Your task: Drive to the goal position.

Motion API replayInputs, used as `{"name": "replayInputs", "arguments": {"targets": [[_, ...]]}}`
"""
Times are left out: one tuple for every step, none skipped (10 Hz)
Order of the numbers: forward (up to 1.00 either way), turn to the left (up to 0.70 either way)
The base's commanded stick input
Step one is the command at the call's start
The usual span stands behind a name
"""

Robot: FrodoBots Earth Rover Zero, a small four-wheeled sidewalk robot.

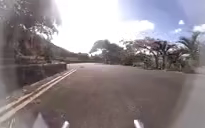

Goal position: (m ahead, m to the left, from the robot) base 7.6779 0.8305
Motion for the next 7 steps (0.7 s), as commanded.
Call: {"name": "replayInputs", "arguments": {"targets": [[0.70,0.00],[0.70,0.00],[0.70,0.00],[0.70,0.00],[0.70,0.00],[0.70,0.00],[0.70,0.00]]}}
